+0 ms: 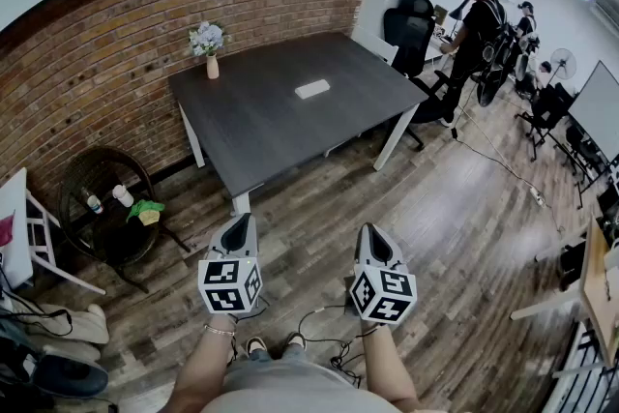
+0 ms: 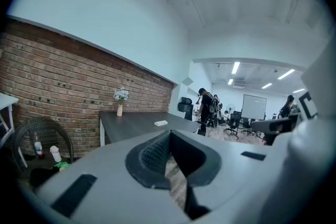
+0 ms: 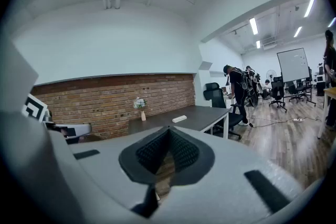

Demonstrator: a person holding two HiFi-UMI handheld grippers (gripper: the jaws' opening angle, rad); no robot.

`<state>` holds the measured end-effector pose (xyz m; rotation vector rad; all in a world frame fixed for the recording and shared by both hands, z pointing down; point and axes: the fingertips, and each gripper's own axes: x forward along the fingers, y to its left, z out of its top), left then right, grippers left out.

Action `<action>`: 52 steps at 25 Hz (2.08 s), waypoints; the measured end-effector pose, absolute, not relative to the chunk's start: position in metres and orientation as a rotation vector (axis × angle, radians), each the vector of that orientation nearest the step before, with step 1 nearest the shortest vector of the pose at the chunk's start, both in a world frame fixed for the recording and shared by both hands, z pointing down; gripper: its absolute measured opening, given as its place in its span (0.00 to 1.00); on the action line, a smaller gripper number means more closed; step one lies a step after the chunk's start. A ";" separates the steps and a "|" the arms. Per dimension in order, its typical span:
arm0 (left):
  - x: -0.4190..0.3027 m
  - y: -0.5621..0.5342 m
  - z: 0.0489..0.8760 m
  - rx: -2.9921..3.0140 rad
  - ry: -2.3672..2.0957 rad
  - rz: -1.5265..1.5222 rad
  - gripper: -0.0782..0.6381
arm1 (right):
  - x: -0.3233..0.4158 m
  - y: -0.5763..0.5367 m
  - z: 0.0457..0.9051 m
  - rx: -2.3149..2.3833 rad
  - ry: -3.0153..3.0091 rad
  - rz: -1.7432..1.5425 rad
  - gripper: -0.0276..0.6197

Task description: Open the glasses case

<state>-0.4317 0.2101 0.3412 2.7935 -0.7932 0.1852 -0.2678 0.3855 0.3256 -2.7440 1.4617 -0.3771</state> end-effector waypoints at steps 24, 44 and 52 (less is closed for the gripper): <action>-0.427 0.184 0.356 2.738 -0.867 0.196 0.12 | -0.243 0.367 0.328 -2.764 1.459 -0.321 0.28; -0.340 0.185 0.362 2.728 -0.891 0.206 0.12 | -0.156 0.385 0.349 -2.737 1.458 -0.377 0.28; -0.294 0.178 0.371 2.748 -0.857 0.259 0.12 | -0.117 0.382 0.368 -2.707 1.424 -0.456 0.26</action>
